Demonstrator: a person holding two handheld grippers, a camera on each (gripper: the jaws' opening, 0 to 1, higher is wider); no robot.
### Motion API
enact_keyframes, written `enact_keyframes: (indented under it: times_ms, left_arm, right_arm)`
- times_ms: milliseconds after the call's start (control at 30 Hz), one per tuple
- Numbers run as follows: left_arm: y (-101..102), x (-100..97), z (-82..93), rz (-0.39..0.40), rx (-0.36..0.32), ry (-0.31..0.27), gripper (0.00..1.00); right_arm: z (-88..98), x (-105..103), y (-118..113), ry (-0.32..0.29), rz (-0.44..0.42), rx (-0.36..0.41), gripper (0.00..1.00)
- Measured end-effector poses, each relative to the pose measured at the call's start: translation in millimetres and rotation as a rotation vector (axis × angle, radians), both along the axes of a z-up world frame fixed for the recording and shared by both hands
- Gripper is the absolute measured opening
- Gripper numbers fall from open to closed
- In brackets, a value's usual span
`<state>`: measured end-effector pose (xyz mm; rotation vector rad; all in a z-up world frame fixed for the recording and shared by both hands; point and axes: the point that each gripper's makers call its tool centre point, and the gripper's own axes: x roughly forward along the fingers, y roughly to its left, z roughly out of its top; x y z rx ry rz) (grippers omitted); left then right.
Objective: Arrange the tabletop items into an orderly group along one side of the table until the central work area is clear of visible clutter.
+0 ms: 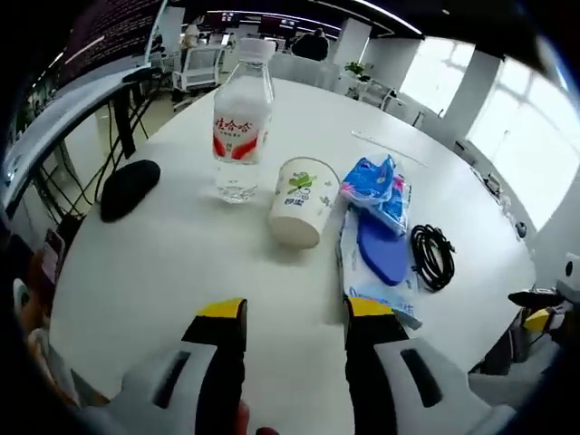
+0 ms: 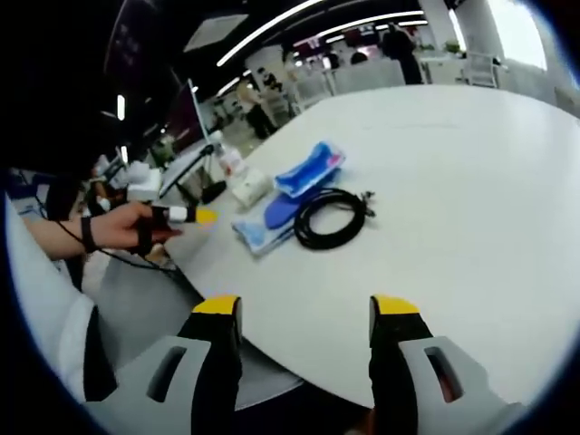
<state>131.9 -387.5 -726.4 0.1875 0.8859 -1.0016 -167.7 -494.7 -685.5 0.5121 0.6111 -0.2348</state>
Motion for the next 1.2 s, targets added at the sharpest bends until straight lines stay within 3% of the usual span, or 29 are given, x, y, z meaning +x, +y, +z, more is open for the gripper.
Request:
enact_keyframes:
  times_ms: [367,633,1033,1200]
  left_arm:
    - [-43.6,16.4,5.4,-0.093,0.01,-0.042,0.42]
    - [-64.7,32.5,10.7,-0.12,0.013,-0.053,0.43]
    - [-73.4,29.9,1.5,-0.134,0.041,-0.026,0.45]
    - [-76.3,29.2,-2.5,-0.154,0.084,-0.038,0.49]
  right_arm:
    - [-0.5,-20.2,-0.8,0.007,-0.049,0.001,0.55]
    - [-0.2,-30.9,-3.6,0.013,-0.088,-0.003,0.55]
    - [3.7,-42.3,-1.2,0.04,-0.121,-0.004,0.55]
    - [6.8,-47.1,-1.4,0.05,-0.141,-0.011,0.55]
